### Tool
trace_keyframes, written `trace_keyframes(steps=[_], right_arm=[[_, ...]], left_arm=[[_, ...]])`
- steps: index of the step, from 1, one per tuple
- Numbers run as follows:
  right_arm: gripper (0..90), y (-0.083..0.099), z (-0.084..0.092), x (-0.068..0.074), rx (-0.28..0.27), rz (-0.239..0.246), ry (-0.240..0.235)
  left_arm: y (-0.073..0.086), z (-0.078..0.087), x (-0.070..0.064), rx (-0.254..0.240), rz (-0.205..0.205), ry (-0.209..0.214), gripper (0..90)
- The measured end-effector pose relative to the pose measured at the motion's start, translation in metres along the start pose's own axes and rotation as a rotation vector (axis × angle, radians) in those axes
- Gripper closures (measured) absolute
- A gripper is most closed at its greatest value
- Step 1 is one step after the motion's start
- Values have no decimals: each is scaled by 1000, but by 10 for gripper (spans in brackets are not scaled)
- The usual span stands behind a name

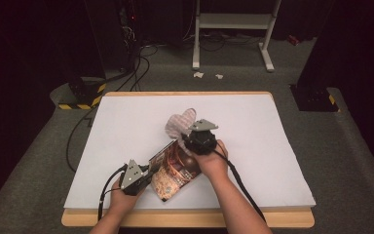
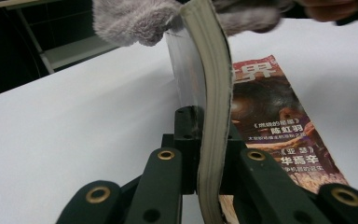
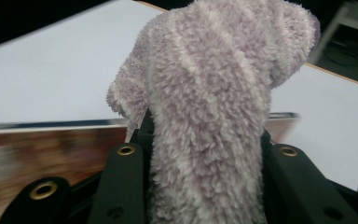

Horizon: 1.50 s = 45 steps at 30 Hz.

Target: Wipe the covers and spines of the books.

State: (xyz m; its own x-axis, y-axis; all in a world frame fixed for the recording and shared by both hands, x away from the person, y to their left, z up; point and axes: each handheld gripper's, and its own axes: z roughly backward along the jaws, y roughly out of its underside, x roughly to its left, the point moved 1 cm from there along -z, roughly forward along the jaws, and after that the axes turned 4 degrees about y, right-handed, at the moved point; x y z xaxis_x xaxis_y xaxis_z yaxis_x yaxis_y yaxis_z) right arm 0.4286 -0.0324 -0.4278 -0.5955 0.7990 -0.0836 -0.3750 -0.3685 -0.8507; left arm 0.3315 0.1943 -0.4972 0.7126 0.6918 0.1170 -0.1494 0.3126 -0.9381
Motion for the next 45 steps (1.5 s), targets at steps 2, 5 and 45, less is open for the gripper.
trace_keyframes(steps=[2,5,45], right_arm=[[626,1,12,20,-20,26,-48],[626,0,27,48,-45,73,-112],[628,2,-27,-41,79,-30,181]], left_arm=[[0,-1,0,0,-1,2,833],[0,-1,0,3,-2,-1,833],[-2,-1,-2,7,-11,-10,833]])
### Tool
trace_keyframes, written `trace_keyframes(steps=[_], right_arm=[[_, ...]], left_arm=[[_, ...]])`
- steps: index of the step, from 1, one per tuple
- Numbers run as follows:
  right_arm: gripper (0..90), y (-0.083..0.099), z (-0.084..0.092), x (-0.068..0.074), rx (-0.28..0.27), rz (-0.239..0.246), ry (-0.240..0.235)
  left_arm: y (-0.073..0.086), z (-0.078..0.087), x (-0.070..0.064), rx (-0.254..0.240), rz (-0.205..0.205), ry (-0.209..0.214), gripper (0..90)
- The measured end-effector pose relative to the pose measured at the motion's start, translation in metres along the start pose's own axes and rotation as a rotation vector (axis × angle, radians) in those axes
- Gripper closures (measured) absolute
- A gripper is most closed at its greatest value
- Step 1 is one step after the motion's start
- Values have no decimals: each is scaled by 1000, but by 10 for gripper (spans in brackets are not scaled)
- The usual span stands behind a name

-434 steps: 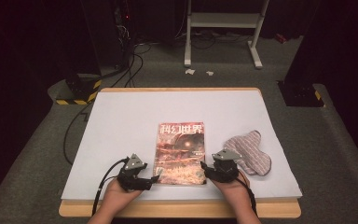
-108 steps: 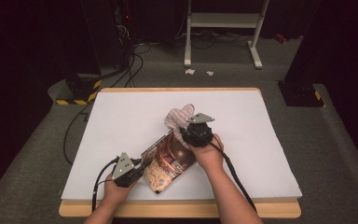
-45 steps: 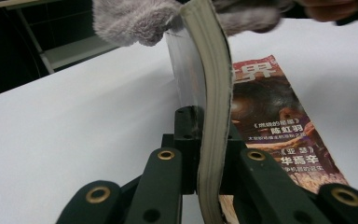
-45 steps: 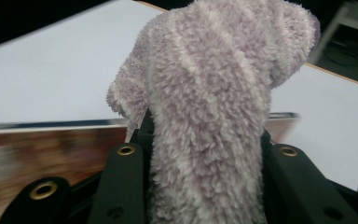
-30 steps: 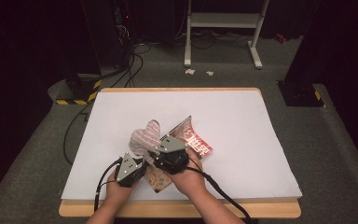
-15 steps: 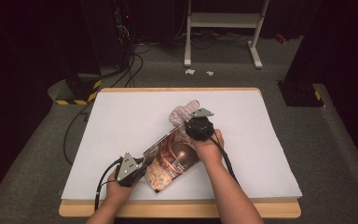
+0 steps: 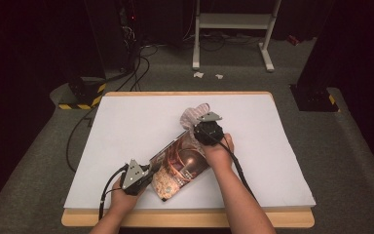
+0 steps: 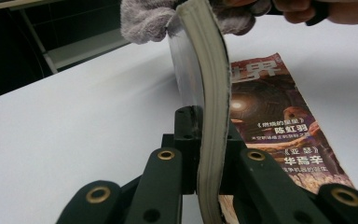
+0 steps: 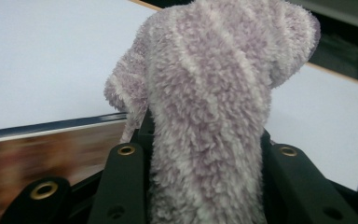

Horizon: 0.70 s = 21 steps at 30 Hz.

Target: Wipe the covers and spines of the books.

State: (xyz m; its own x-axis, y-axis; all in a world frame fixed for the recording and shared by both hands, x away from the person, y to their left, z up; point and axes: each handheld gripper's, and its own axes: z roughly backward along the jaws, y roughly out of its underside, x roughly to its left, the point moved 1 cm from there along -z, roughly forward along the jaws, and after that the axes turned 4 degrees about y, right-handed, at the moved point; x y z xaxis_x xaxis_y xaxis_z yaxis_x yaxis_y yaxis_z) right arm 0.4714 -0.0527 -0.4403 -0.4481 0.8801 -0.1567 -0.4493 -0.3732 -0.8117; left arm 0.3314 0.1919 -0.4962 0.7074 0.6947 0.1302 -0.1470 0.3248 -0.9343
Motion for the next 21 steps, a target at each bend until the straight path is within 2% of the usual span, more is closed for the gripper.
trace_keyframes(steps=[8,11,13,15,18,21], right_arm=[[627,5,53,60,-108,111,-163],[627,6,73,81,-144,139,-229],[627,7,83,93,-161,163,-255],[627,8,91,102,-172,175,-279],[627,8,97,110,-185,194,-285],[626,10,100,113,-184,186,-298]], left_arm=[[0,0,0,-4,4,-1,833],[0,0,0,-8,5,-2,833],[0,0,-1,-5,3,-4,833],[0,0,-1,-7,2,-5,833],[0,0,-1,-3,-4,-7,833],[0,0,-1,-5,-6,-10,833]])
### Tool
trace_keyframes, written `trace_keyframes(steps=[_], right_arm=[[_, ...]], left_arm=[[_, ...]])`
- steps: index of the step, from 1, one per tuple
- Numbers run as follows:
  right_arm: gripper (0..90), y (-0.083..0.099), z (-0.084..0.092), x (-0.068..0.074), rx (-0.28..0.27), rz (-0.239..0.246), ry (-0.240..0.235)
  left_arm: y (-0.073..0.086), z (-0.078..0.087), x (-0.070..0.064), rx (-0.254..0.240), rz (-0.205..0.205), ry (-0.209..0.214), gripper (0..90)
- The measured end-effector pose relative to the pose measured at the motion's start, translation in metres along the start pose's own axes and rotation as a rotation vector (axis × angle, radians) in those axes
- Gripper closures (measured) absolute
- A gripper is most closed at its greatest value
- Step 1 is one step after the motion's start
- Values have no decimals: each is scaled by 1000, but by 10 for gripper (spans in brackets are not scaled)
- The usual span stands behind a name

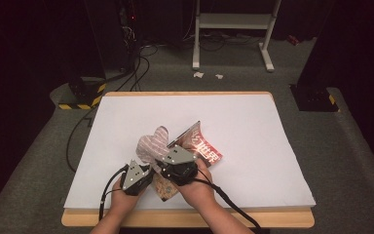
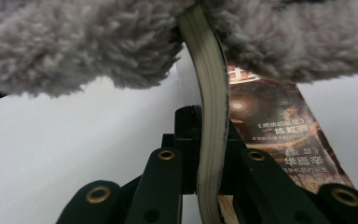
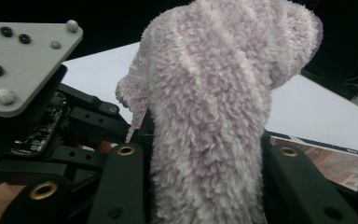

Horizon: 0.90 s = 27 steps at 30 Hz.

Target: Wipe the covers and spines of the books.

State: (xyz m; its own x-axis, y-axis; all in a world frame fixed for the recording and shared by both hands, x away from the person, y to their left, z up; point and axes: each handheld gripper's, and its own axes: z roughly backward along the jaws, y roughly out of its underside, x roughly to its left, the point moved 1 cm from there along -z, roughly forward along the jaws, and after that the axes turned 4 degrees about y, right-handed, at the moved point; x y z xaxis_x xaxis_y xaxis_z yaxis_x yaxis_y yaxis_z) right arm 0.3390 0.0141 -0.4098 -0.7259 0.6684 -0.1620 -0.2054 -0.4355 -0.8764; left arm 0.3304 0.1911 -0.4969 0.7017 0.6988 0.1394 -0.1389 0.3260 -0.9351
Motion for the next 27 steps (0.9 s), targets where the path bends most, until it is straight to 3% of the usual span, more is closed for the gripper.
trace_keyframes(steps=[2,4,6,17,27], right_arm=[[627,0,-1,0,-2,16,14],[627,1,-4,-7,11,2,24],[627,2,-10,-20,29,-19,45],[630,27,-47,-113,179,-114,269],[631,44,-69,-161,244,-167,409]], left_arm=[[0,0,0,1,3,-1,833],[-1,0,-1,4,3,-3,833],[-1,0,-1,1,6,-2,833],[-1,-1,-1,2,-3,-2,834],[-1,-1,-1,1,-6,0,834]])
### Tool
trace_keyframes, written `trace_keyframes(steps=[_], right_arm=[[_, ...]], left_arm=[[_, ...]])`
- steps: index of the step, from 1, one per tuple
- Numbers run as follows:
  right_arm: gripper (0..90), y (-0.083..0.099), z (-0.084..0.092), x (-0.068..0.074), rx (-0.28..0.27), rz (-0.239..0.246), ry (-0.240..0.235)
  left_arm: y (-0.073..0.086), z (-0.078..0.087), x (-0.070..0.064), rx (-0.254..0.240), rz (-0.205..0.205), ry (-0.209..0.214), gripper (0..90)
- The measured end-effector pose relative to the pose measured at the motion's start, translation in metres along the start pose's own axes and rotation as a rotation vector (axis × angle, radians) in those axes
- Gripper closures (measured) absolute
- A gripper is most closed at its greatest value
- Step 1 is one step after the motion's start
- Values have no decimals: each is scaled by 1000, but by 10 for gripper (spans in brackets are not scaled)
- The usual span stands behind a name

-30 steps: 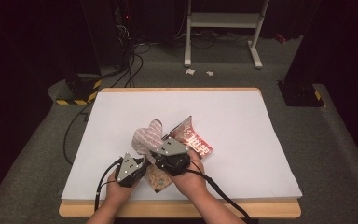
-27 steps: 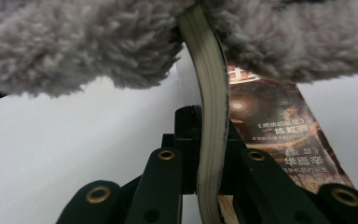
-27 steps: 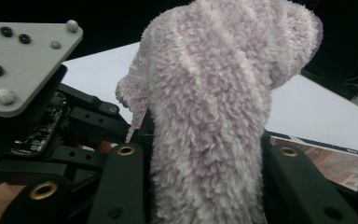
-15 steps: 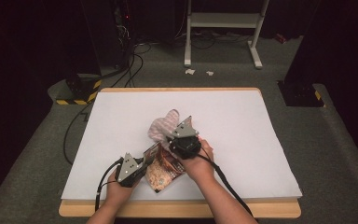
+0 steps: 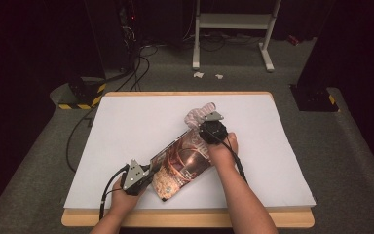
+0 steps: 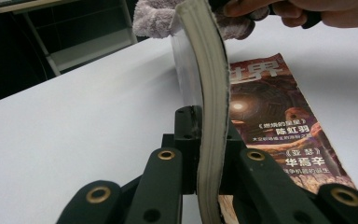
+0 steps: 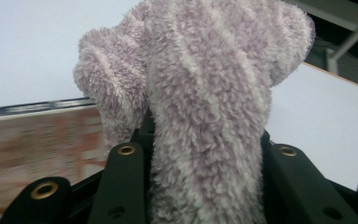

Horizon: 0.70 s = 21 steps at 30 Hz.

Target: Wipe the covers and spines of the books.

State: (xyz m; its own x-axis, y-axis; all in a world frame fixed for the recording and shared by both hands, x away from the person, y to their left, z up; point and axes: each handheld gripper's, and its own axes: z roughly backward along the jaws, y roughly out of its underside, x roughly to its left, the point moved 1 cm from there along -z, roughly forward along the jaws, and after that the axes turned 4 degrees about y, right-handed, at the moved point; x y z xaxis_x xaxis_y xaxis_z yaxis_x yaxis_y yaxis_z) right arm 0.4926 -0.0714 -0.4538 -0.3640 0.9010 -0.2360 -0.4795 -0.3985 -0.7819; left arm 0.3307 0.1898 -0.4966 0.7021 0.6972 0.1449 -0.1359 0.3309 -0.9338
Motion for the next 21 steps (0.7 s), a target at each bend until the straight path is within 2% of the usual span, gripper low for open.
trace_keyframes(steps=[5,7,9,16,19,21], right_arm=[[630,4,-10,-24,34,-36,72],[630,6,-10,-35,46,-55,99],[629,10,-6,-47,51,-79,105],[625,25,41,-67,-27,-109,85],[622,38,62,-75,-54,-133,74],[618,50,74,-79,-52,-145,62]], left_arm=[[1,1,0,-13,2,3,834],[1,1,1,-13,4,3,833],[1,1,1,-13,6,1,833],[1,1,1,-6,2,-2,831],[2,1,1,-3,11,-4,829],[2,1,1,-2,11,-6,828]])
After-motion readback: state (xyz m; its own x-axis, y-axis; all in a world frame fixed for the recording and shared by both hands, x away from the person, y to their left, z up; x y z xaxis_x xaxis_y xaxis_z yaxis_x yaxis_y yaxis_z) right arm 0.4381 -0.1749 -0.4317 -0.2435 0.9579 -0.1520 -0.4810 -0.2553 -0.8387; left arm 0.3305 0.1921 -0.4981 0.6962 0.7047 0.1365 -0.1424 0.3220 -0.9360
